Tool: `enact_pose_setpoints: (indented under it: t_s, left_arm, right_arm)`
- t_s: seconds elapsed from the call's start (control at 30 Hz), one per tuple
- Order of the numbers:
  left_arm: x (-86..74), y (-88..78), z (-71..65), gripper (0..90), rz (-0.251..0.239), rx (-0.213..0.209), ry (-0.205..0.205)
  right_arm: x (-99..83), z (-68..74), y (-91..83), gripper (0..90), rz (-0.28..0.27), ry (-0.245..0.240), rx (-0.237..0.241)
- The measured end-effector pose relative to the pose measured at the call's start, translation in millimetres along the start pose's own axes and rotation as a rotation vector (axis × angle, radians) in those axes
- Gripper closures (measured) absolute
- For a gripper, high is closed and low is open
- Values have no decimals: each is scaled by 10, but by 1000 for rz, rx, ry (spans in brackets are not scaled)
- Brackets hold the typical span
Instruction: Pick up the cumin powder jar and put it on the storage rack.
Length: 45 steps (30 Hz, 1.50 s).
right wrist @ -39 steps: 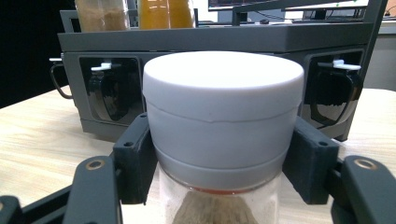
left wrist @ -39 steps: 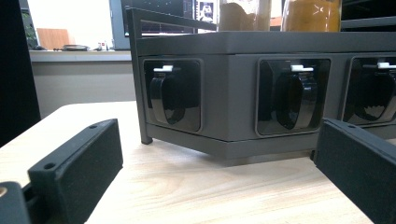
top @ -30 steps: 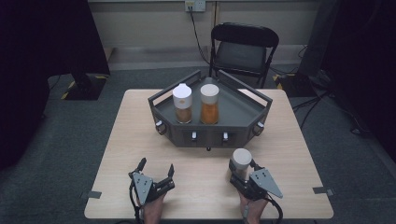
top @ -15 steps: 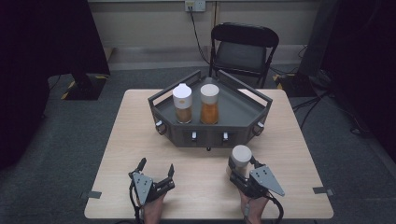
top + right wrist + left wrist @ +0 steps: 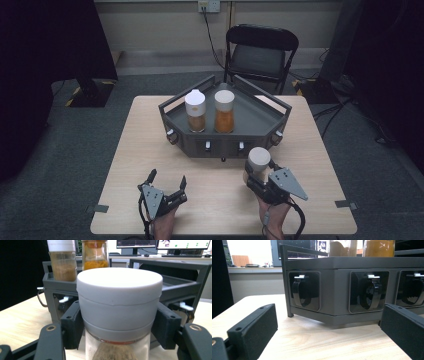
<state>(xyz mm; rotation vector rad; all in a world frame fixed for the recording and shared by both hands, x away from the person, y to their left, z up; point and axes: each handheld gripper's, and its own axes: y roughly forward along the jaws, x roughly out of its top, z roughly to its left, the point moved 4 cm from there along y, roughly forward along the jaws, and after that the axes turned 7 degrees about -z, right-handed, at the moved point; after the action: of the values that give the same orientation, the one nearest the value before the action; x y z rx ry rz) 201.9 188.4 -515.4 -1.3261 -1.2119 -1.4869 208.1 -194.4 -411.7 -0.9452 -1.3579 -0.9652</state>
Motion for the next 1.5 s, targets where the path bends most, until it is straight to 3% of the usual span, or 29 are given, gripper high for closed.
enact_pose_setpoints:
  t_s: [0.5, 1.5]
  left_arm:
    - [0, 0, -1, 7, 0, 1, 0]
    - [0, 0, -1, 7, 0, 1, 0]
  right_arm:
    - [405, -23, 146, 338, -22, -20, 28]
    - [686, -174, 422, 338, -7, -11, 51]
